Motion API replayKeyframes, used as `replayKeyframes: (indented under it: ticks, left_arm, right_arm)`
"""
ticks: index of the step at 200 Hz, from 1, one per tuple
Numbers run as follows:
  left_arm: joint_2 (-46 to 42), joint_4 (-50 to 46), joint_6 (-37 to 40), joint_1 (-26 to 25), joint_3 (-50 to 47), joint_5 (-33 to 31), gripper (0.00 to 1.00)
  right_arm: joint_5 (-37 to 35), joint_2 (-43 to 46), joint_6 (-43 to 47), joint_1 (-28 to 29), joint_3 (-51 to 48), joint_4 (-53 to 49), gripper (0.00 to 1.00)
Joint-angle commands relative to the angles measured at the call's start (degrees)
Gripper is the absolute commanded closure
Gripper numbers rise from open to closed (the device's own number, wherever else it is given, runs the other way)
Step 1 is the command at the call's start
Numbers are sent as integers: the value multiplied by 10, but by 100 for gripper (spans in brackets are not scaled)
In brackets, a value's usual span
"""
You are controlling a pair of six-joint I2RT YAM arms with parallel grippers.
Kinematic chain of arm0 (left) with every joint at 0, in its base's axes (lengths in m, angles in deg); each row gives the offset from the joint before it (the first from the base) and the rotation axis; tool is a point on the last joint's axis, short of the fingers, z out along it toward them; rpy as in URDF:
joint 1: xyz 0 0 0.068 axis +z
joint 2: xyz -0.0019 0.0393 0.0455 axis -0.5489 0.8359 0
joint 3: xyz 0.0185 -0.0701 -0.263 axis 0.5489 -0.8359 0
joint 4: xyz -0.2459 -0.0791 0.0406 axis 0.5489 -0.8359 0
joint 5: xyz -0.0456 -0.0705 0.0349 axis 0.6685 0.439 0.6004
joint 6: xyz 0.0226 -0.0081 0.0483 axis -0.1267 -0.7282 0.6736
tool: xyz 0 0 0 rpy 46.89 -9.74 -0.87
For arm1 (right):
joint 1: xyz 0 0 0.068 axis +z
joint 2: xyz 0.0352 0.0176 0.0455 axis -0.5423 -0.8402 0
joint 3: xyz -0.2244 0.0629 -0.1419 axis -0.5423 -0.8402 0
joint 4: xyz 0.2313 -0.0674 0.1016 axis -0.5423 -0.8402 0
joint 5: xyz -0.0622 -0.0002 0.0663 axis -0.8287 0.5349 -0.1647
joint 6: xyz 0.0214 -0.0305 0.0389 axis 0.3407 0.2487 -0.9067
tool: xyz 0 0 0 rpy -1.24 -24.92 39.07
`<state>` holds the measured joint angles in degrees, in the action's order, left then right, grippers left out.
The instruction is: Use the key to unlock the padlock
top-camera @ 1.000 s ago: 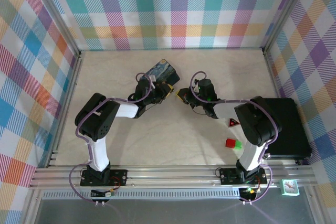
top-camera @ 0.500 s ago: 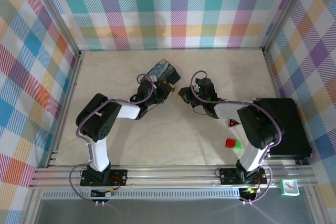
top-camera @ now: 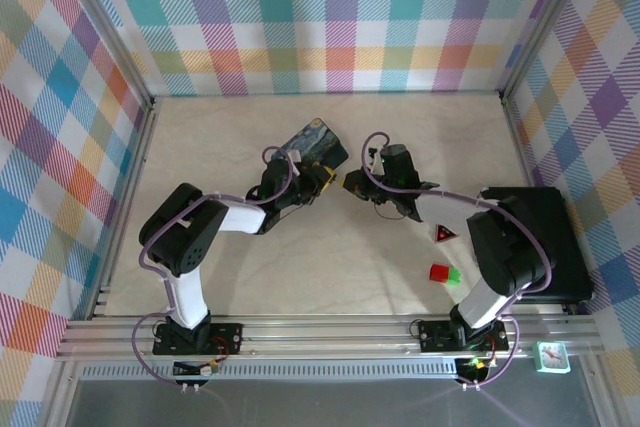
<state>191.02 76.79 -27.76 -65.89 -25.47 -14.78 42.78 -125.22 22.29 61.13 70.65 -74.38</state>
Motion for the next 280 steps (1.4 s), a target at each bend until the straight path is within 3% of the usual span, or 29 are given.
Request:
replayKeyframes:
  ticks: [1,91,151,280]
  left_arm:
    - [-26,2,-24,-26,-21,46,100]
    - [-54,-51,-13,-28,-37,15,100]
    - [-59,-53,-8,-36,-27,16,100]
    - [-62,-45,-3,-46,-30,11,100]
  right_arm:
    - [10,40,49,9,-25,6,100]
    - [-16,142,25,-3,-127,-8,100]
    - [11,94,-14,-1,-138,85,100]
    - [2,46,-14,3,-105,126,100]
